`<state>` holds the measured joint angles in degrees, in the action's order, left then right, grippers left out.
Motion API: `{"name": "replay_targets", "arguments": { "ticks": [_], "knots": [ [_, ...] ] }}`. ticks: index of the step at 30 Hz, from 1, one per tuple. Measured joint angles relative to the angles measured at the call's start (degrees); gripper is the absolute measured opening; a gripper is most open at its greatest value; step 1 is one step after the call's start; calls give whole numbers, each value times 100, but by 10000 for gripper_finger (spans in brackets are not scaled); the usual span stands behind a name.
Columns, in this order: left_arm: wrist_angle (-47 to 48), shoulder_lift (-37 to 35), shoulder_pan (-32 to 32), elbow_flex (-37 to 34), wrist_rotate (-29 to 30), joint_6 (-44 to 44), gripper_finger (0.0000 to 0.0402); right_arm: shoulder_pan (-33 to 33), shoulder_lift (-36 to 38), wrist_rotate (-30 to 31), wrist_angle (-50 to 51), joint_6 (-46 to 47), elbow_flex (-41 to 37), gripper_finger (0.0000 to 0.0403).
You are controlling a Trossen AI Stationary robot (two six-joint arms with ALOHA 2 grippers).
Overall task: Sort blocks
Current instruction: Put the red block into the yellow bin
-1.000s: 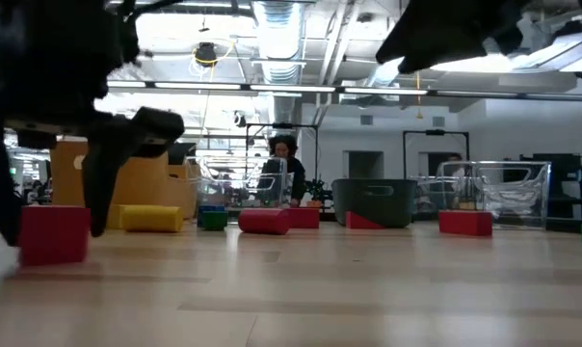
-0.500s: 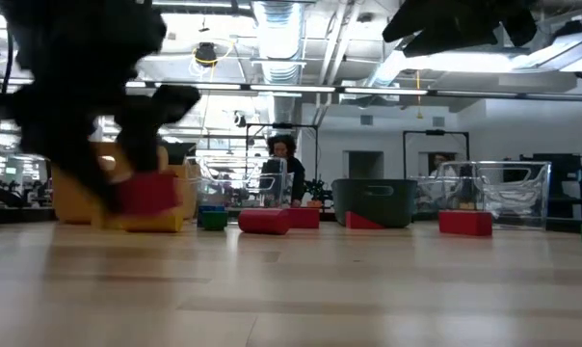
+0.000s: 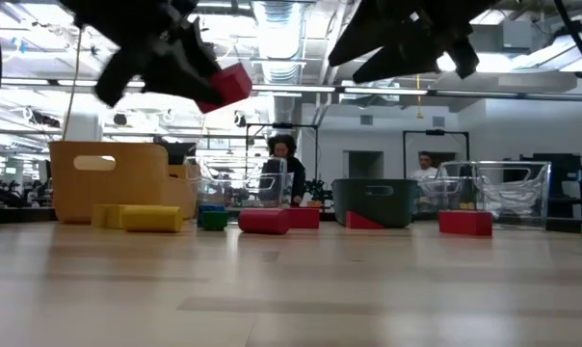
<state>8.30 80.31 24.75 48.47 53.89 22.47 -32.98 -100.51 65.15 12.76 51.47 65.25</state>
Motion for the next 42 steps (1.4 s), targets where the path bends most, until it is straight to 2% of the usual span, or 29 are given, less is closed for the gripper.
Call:
{"name": "replay_targets", "arguments": {
  "ticks": [4, 8, 13, 15, 18, 21, 25, 29, 34, 38, 42],
  "knots": [
    [17, -230, -607, 0, -319, -213, 133, -86, 4, 113, 34, -79, 0, 210],
    [417, -746, -1006, -2, 19, -650, 134, -235, 4, 153, 261, -51, 0, 210],
    [1691, -1610, -1541, -2, 574, -2045, 134, -425, 4, 717, 1109, 484, 0, 210],
    [2328, -1843, -1913, -2, 591, -2794, 134, -385, 4, 851, 1380, 574, 0, 210],
    [3166, -1963, -2625, -2, 188, -3805, 135, -160, 40, 897, 1403, 416, 0, 210],
    [3775, -1954, -3337, -4, -271, -4444, 135, 96, 71, 796, 1342, 57, 2, 210],
    [3947, -1914, -4037, -4, -951, -4607, 135, 417, 167, 323, 1168, -577, 2, 209],
    [3864, -1928, -4405, -189, -1377, -4536, 135, 532, 255, 211, 935, -1211, 2, 201],
    [3668, -1924, -4799, -655, -1951, -4482, 135, 563, 278, 217, 910, -1541, 2, 187],
    [3424, -1923, -4987, -894, -2090, -4460, 138, 664, 278, 219, 885, -1598, 2, 179],
    [3406, -1925, -4985, -944, -2132, -4417, 163, 720, 278, 218, 883, -1605, 2, 176]
  ]
}}
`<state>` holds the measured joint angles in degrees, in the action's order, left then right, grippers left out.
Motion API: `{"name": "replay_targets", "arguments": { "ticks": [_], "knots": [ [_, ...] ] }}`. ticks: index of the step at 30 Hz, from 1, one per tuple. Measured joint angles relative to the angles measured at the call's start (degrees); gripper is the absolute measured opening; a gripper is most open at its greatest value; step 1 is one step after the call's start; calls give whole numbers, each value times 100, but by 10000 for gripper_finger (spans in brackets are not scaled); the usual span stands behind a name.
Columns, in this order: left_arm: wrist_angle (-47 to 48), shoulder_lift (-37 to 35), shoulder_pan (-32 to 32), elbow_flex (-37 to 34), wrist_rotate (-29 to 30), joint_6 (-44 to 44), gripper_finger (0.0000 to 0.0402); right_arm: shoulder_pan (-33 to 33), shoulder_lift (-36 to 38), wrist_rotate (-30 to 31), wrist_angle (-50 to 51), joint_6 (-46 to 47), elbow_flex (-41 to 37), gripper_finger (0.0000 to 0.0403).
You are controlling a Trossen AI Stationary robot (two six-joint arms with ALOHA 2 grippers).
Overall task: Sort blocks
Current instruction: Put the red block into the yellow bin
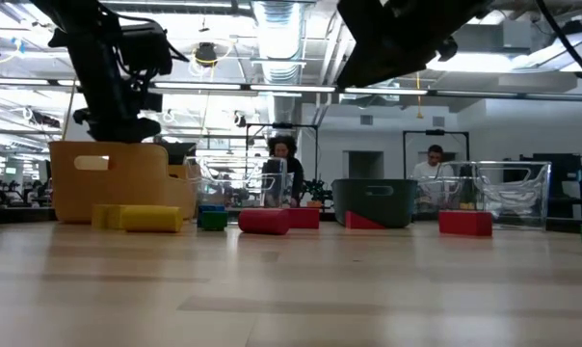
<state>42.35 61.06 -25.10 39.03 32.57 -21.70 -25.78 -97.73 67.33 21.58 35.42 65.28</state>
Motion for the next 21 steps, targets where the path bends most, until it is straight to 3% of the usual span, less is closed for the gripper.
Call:
{"name": "replay_targets", "arguments": {
  "ticks": [6, 11, 17, 21],
  "knots": [
    [-154, -71, 1, 2, -10, 177, 209, -62, 0, -1, -80, -6, 0, 175],
    [-304, -230, 79, 171, -332, 619, 220, -251, 0, -2, -124, 52, 0, 175],
    [-517, -216, 817, 710, -733, 1861, 221, -500, 0, 2, -177, 159, 0, 175],
    [-1055, -93, 1601, 948, -945, 3228, 221, -649, 0, 7, -451, 164, 0, 175]
  ]
}}
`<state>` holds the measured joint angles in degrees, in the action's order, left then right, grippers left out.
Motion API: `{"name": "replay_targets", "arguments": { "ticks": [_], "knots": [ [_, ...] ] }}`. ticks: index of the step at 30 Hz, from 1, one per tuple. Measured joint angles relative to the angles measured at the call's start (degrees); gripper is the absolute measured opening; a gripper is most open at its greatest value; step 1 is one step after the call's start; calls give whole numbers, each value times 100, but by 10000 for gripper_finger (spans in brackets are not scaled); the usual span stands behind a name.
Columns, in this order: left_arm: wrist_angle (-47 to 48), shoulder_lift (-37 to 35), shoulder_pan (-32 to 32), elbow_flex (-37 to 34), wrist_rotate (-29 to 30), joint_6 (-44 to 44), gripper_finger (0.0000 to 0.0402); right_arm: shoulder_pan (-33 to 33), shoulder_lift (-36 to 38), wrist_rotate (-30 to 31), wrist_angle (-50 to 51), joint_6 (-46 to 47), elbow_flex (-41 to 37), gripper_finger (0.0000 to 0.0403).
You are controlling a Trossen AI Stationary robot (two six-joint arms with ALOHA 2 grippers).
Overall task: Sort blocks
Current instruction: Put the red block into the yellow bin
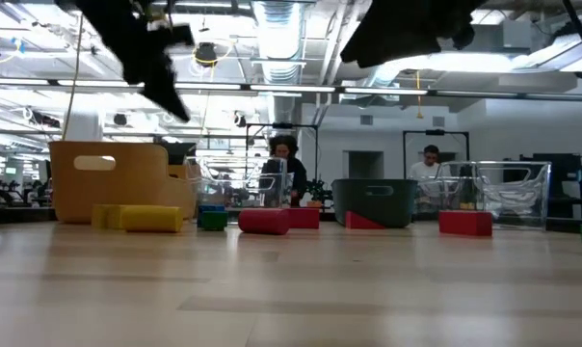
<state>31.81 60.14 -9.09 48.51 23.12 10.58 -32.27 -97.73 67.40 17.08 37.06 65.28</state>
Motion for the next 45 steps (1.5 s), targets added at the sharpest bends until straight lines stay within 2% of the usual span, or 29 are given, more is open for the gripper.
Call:
{"name": "replay_targets", "arguments": {
  "ticks": [2, 6, 11, 15, 21, 29, 45],
  "knots": [
    [-266, 115, 411, 76, -58, 565, 221, -87, 0, 1, -32, 61, 2, 175],
    [-244, 637, 929, 295, -170, 822, 222, -250, -19, -3, -5, 325, 2, 175],
    [-117, 1744, 1185, 724, -466, 1143, 222, -365, -128, -22, -68, 348, 0, 175],
    [46, 2590, 1251, 1175, -1218, 1361, 222, -396, -213, -23, -112, 349, -2, 175],
    [132, 3563, 1233, 1767, -1594, 1731, 214, -393, -285, -29, -144, 350, 0, 175],
    [103, 4195, 947, 2327, -1911, 1829, 193, -389, -282, -27, -136, 330, 2, 175],
    [-163, 5077, 818, 2429, -1791, 1998, 191, -358, -282, -23, -89, 172, 2, 175]
  ]
}}
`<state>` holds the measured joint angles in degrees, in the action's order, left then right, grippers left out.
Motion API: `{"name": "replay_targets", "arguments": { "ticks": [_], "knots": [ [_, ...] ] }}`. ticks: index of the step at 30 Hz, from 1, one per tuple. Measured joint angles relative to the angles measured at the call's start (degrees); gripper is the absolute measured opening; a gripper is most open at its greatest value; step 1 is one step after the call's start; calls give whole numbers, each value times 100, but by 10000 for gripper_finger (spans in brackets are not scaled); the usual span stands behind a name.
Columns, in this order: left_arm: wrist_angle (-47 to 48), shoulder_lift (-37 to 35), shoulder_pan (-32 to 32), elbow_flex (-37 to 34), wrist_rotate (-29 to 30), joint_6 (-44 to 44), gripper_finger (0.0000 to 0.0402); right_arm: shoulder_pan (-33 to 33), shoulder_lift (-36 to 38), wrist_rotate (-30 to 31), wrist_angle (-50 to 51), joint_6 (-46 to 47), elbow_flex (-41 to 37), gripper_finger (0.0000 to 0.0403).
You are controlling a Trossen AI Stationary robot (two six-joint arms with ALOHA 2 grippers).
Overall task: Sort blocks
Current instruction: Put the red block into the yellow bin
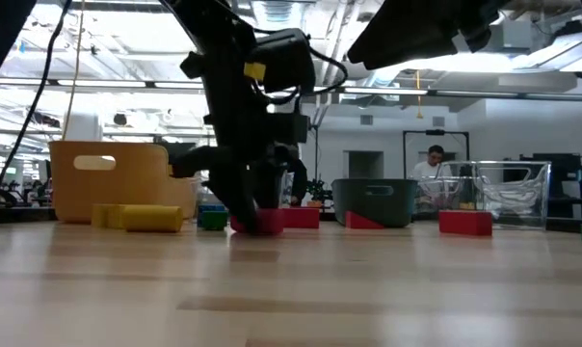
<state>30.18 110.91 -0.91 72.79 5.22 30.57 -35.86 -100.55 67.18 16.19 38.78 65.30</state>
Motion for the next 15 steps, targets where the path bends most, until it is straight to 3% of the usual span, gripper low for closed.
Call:
{"name": "replay_targets", "arguments": {
  "ticks": [6, 12, 15],
  "knots": [
    [92, -9, 0, 0, 15, -324, 172, 0, 0, 2, -6, -1, 0, 175],
    [223, 52, 59, -11, 19, -139, 125, 0, 0, 7, -13, -8, 0, 175],
    [186, 126, 105, -4, 39, -134, 124, 0, 0, 9, -12, -14, 0, 175]
  ]
}}
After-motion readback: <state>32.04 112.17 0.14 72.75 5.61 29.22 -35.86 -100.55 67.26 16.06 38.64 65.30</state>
